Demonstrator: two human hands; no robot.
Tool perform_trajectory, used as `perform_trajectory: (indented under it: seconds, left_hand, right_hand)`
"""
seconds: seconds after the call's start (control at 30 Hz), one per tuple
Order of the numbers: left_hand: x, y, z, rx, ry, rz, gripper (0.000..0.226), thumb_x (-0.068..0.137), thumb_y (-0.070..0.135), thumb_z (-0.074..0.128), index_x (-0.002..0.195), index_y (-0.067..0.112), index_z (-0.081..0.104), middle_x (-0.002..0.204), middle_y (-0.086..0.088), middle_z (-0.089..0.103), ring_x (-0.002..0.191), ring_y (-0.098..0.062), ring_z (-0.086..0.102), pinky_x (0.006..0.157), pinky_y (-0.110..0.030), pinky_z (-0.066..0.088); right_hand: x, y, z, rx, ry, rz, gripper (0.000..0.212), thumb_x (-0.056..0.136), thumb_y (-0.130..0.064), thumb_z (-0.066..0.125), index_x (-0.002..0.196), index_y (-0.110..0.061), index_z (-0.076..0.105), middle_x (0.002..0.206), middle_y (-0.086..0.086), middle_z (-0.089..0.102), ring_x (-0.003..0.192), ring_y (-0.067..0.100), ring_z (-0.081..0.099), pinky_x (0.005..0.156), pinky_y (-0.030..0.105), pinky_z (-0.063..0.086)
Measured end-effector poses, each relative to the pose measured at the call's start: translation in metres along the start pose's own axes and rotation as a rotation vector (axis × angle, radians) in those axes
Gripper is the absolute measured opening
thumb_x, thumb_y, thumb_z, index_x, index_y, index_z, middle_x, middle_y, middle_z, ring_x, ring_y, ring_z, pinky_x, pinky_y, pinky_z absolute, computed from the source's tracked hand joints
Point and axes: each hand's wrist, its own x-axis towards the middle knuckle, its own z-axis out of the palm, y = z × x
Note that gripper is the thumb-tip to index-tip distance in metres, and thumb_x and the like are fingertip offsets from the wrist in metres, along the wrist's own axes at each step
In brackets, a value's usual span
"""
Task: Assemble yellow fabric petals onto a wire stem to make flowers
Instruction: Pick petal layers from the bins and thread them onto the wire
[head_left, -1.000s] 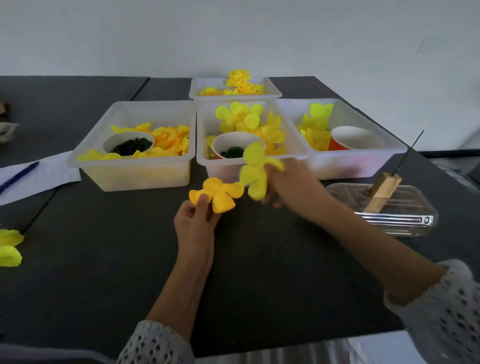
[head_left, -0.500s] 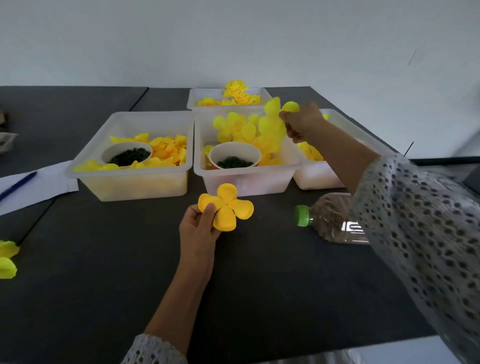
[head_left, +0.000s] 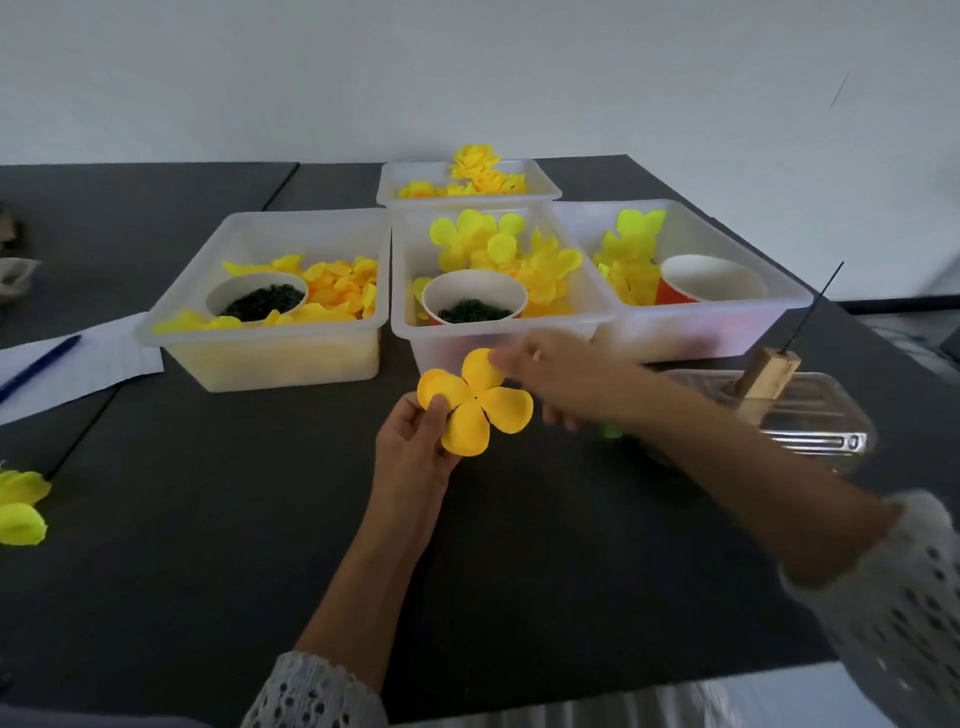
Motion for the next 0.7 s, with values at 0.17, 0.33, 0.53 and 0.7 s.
perform_trajectory:
  seconds: [0.17,0.33,0.53,0.7]
  left_hand:
    - [-0.003,-0.002,0.003,0.173,-0.014,0.037,0.019,0.101,0.025,0.046,0.105,0.011,0.058,0.100,-0.011,0.064,0.090,-0.022,0.061,0.080,-0.042,0.050]
    - [-0.005,-0.011,0.008,0.520,0.091,0.145,0.010,0.103,0.024,0.042,0.106,0.020,0.050,0.100,-0.007,0.054,0.089,-0.019,0.050,0.076,-0.036,0.042]
    - [-0.014,-0.011,0.015,0.709,0.068,0.393,0.045,0.094,0.015,0.057,0.121,0.042,0.032,0.108,0.008,0.050,0.093,0.003,0.054,0.069,-0.015,0.045]
    - [-0.017,-0.011,0.014,0.902,0.043,0.471,0.027,0.092,0.010,0.057,0.103,0.035,0.054,0.110,0.000,0.047,0.094,0.002,0.048,0.068,-0.009,0.038]
  right_hand:
    - [-0.034,0.028,0.044,0.606,-0.130,0.061,0.011,0.097,-0.021,0.056,0.100,-0.011,0.059,0.066,0.004,0.057,0.047,0.005,0.048,0.046,0.019,0.042]
    - [-0.034,0.043,0.057,1.030,-0.172,0.205,0.010,0.090,-0.004,0.062,0.097,-0.003,0.068,0.076,0.007,0.056,0.058,0.007,0.049,0.054,0.020,0.046]
    - [-0.036,0.050,0.062,0.749,-0.068,0.121,0.009,0.092,-0.014,0.062,0.093,-0.010,0.070,0.076,0.011,0.057,0.061,0.012,0.048,0.063,0.027,0.043]
    - [-0.040,0.051,0.067,0.727,-0.012,0.048,0.013,0.094,-0.013,0.059,0.099,-0.013,0.071,0.082,0.002,0.068,0.070,0.008,0.057,0.068,0.022,0.047]
